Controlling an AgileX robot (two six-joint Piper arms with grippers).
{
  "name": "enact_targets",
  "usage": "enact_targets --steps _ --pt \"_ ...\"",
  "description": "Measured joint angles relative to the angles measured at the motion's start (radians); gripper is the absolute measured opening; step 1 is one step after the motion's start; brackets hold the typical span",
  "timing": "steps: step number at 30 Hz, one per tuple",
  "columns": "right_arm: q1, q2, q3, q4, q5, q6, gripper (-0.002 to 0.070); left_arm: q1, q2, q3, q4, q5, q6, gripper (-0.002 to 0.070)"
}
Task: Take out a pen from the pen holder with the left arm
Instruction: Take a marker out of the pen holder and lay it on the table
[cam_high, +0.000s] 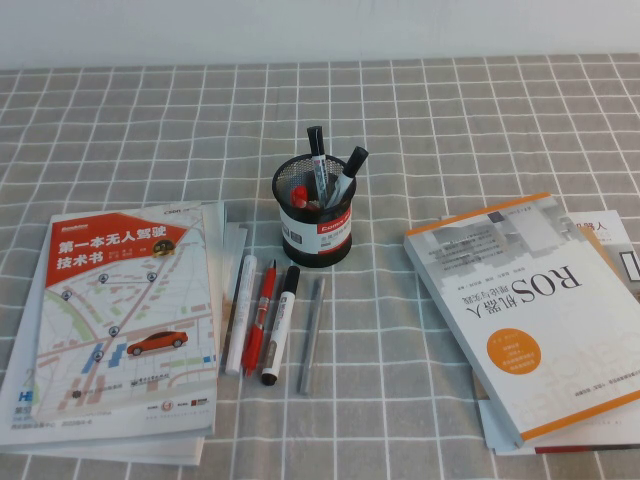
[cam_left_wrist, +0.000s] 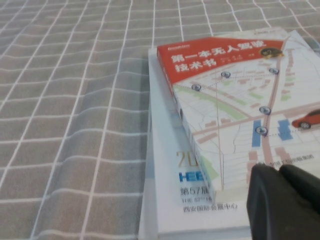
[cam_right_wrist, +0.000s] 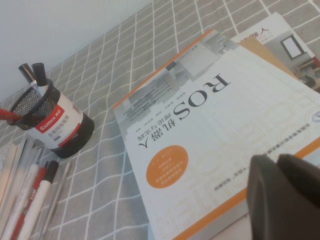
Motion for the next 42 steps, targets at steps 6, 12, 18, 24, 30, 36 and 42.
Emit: enact_targets --steps 6,12,18,24,30,36,42 --pt "0.000 0.000 0.000 0.000 0.000 0.000 -0.0013 0.000 0.000 0.000 -0.192 -0.204 -0.060 -0.0003" --pt "0.000 0.000 0.000 0.000 0.000 0.000 -0.0013 0.000 0.000 0.000 -0.455 -0.516 -0.176 -0.0003" --pt "0.000 0.000 0.000 0.000 0.000 0.000 -0.0013 0.000 0.000 0.000 -0.579 -0.791 -0.282 -0.0003" --pt "0.000 0.000 0.000 0.000 0.000 0.000 -0.0013 0.000 0.000 0.000 -0.597 -0.883 -0.278 -0.0003" --pt "0.000 0.000 0.000 0.000 0.000 0.000 -0.0013 0.000 0.032 -0.079 -0.452 -0.573 -0.334 -0.0003" --pt "0.000 0.000 0.000 0.000 0.000 0.000 -0.0013 0.000 0.301 -0.419 -0.169 -0.091 -0.275 -0.0003" --pt "0.000 0.000 0.000 0.000 0.000 0.000 -0.0013 0.000 0.599 -0.657 -0.408 0.072 0.173 -0.0003"
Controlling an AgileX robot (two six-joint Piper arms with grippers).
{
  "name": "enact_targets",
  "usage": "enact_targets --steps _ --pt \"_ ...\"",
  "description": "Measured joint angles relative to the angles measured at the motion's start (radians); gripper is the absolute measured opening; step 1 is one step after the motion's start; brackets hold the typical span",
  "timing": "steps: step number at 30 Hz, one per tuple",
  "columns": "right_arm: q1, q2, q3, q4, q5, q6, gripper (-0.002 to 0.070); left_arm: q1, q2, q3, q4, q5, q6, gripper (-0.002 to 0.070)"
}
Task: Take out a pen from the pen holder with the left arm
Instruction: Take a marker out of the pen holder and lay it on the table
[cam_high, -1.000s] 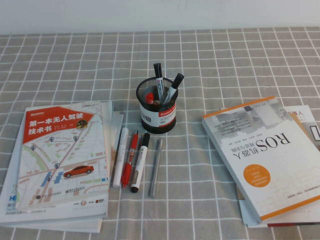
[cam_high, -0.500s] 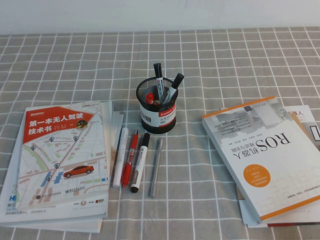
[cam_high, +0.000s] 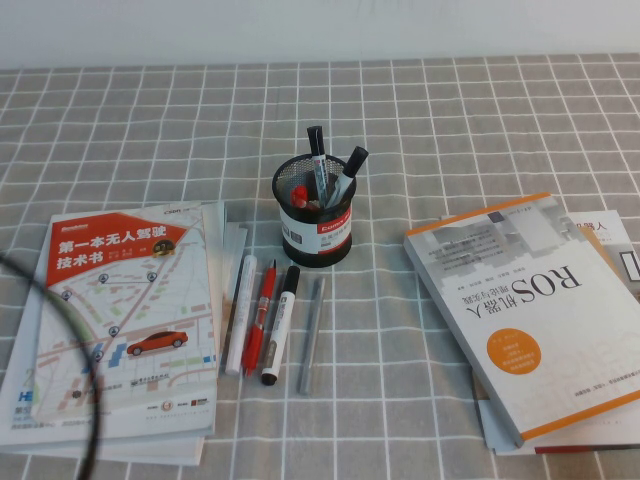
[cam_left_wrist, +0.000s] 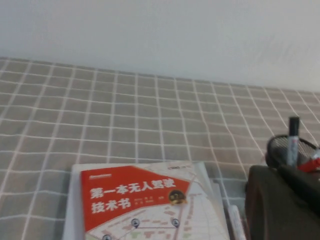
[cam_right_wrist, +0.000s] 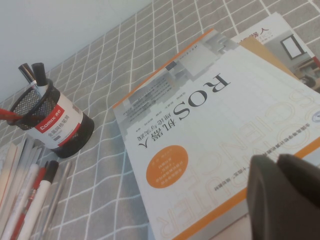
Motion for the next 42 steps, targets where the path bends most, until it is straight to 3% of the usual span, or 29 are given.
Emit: enact_targets --steps 5,10,13,18,20,24,30,42 --pt "0.000 0.000 0.000 0.000 0.000 0.000 -0.0013 -0.002 0.232 -0.063 -0.425 0.061 0.562 -0.0003" --pt "0.000 0.000 0.000 0.000 0.000 0.000 -0.0013 -0.044 0.421 -0.099 -0.697 0.064 0.865 0.0021" --pt "0.000 0.000 0.000 0.000 0.000 0.000 -0.0013 -0.105 0.522 -0.130 -0.787 0.056 1.049 0.0109" --pt "0.000 0.000 0.000 0.000 0.000 0.000 -0.0013 -0.238 0.686 -0.187 -0.914 0.036 1.398 0.0359" --pt "0.000 0.000 0.000 0.000 0.000 0.000 -0.0013 -0.274 0.751 -0.204 -0.996 0.013 1.496 0.0426" --pt "0.000 0.000 0.000 0.000 0.000 0.000 -0.0013 -0.300 0.877 -0.237 -1.196 -0.004 1.693 0.0475" --pt "0.000 0.000 0.000 0.000 0.000 0.000 -0.0013 -0.302 1.013 -0.288 -1.277 0.088 1.866 0.0485" --pt "0.000 0.000 0.000 0.000 0.000 0.000 -0.0013 -0.302 1.138 -0.366 -1.281 0.141 1.903 0.0469"
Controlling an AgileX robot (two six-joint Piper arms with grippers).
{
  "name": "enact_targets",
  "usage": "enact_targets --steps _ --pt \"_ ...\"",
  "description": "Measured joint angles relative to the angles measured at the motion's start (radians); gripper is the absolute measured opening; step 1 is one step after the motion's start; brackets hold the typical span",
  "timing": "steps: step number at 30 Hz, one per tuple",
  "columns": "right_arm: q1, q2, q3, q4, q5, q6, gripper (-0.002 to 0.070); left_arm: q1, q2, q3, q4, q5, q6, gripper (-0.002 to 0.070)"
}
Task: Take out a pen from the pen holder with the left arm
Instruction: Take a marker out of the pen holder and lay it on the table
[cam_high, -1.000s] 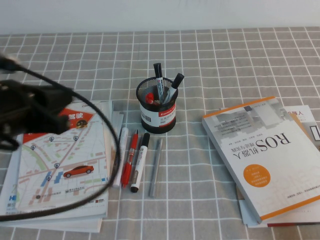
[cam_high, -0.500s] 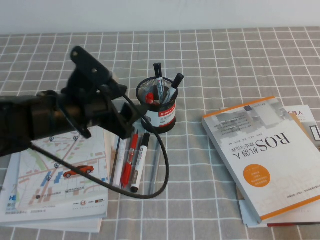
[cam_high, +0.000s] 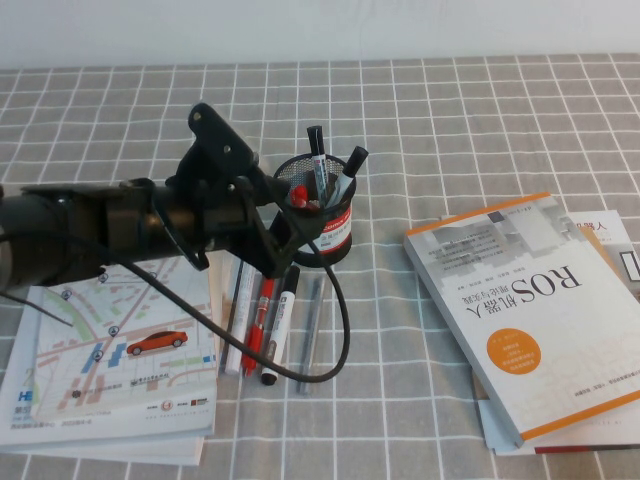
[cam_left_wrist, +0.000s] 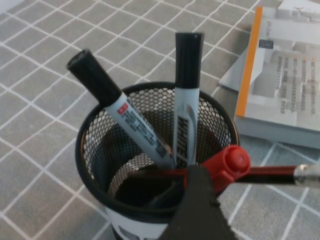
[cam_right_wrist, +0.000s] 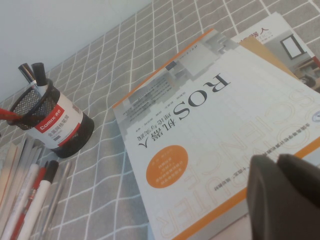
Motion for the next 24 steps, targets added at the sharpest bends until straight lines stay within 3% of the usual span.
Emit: enact_targets --steps 10,24 --pt "0.000 0.000 0.000 0.000 0.000 0.000 -0.0013 0.000 0.002 -0.028 -0.002 0.015 0.034 0.0434" --pt "0.000 0.000 0.000 0.000 0.000 0.000 -0.0013 0.000 0.002 -0.029 -0.002 0.063 0.038 0.0125"
